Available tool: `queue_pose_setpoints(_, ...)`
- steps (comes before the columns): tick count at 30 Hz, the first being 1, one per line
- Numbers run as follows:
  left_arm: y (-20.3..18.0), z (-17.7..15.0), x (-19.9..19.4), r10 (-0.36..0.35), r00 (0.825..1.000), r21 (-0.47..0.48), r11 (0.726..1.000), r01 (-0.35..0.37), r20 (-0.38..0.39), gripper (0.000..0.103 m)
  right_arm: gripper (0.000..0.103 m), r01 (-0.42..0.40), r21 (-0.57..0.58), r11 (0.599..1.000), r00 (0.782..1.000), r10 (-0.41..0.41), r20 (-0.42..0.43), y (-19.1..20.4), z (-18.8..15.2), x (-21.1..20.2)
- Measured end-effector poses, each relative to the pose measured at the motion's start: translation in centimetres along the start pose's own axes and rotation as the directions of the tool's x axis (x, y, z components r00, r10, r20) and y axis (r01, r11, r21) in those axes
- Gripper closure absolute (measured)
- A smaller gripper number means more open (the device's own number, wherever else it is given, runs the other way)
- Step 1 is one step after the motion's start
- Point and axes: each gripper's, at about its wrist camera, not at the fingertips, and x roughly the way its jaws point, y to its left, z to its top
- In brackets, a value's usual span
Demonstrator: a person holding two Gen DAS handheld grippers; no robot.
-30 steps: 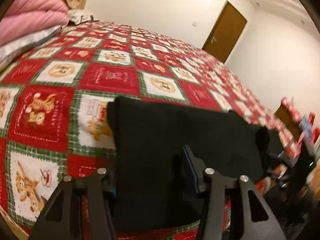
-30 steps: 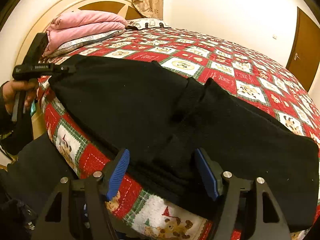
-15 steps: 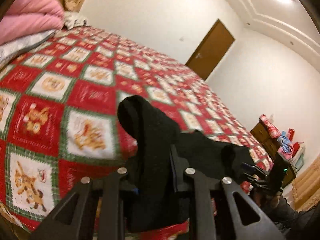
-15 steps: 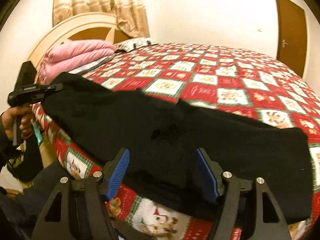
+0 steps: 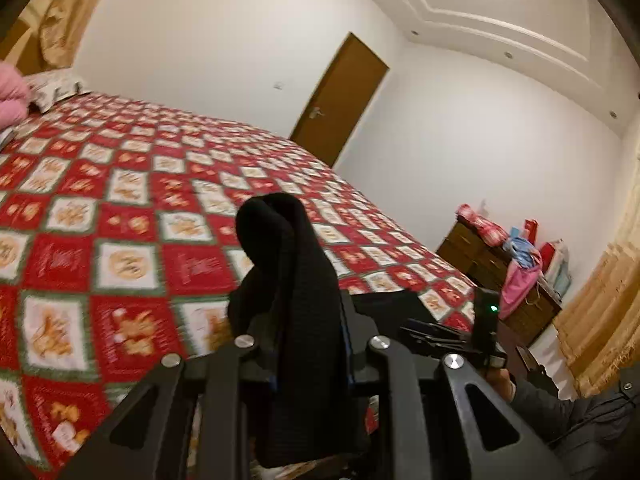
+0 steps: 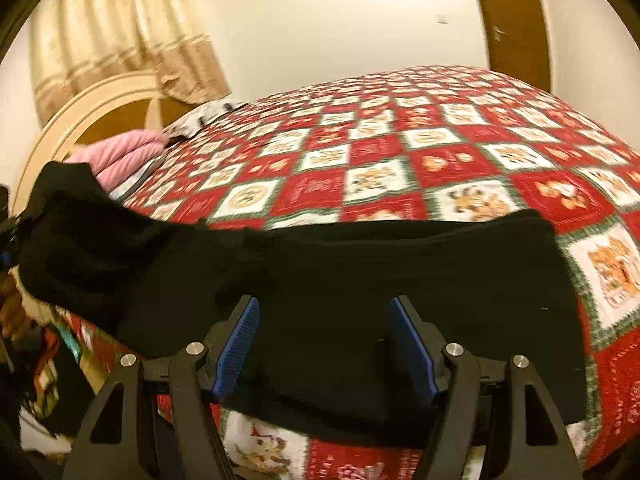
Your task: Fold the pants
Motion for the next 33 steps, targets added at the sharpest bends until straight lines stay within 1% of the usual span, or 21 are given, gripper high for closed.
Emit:
queue_pose_setpoints(3, -2.1, 0.8, 1.2, -0.039, 0.999, 0.044, 0.998, 0.039, -0.015, 0.08, 0.034, 0.015, 0.041, 0.999, 1.0, -0.015, 0.004, -1.4, 0.7, -1.0)
queue_pose_setpoints(7, -5.1, 1.7, 3.4, -0.08, 0.995, 0.103, 0.991, 0.085, -0.052, 0.08, 0.034, 0.029, 0.06, 0.998, 0.999, -0.031, 0.021, -2.9, 1.0, -2.6)
queue_pose_setpoints(11, -7.5, 2.0, 5.5, -0.111, 0.99, 0.132, 0.984, 0.121, -0.083, 0.08, 0.034, 0.044, 0.086, 0.995, 0.998, -0.047, 0.029, -4.8, 0.7, -3.7)
queue_pose_setpoints(17, -11.0, 2.4, 8.4, -0.142, 0.981, 0.17, 0.972, 0.164, -0.132, 0.08, 0.034, 0.06, 0.149, 0.987, 0.997, -0.067, 0.042, -7.1, 0.8, -4.1)
queue_pose_setpoints(20, -12.7, 1.7, 10.9, -0.134, 0.975, 0.202, 0.965, 0.169, -0.177, 0.08, 0.034, 0.068, 0.156, 0.985, 0.995, -0.078, 0.06, -7.6, 1.0, -4.6)
queue_pose_setpoints(24, -14.0, 0.6, 14.3, -0.112, 0.967, 0.232, 0.958, 0.166, -0.23, 0.08, 0.034, 0.068, 0.185, 0.98, 0.995, -0.081, 0.063, -8.6, 1.2, -4.8)
queue_pose_setpoints(27, -15.1, -0.5, 17.6, -0.092, 0.95, 0.25, 0.953, 0.17, -0.298, 0.08, 0.034, 0.08, 0.202, 0.976, 0.993, -0.095, 0.067, -9.5, 1.5, -5.1)
queue_pose_setpoints(31, -16.7, -2.2, 20.7, -0.046, 0.94, 0.317, 0.935, 0.161, -0.339, 0.08, 0.034, 0.082, 0.24, 0.967, 0.992, -0.102, 0.073, -11.0, 1.6, -5.4)
queue_pose_setpoints(33, -17.0, -3.2, 22.0, -0.035, 0.934, 0.328, 0.931, 0.159, -0.354, 0.08, 0.034, 0.075, 0.264, 0.962, 0.993, -0.097, 0.069, -11.9, 1.5, -5.4)
